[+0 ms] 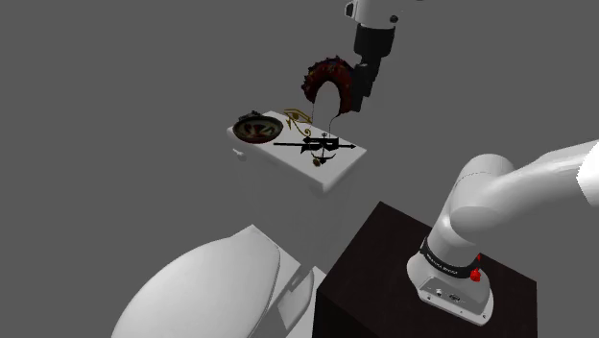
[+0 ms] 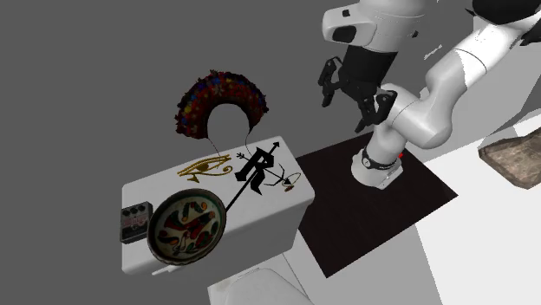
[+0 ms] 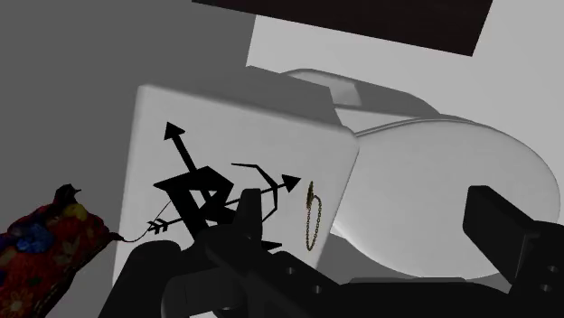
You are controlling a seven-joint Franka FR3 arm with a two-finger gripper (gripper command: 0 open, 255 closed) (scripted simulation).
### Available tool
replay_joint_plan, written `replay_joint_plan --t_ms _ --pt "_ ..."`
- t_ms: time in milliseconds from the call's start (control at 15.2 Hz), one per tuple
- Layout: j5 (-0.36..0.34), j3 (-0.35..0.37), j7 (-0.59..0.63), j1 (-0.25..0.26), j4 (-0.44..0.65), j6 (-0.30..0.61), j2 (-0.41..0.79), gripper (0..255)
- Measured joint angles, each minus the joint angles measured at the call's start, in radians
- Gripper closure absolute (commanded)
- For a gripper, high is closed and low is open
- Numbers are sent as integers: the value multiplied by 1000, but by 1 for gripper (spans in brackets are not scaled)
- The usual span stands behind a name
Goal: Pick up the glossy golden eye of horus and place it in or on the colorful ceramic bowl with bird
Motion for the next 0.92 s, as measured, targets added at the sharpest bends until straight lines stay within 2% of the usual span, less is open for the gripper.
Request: replay_joint_plan --t_ms 132,462,924 --pt "-1 -1 2 -2 6 9 16 0" --pt "-10 -20 12 -27 56 92 168 0" --pt "-22 -59 17 -63 187 208 442 0"
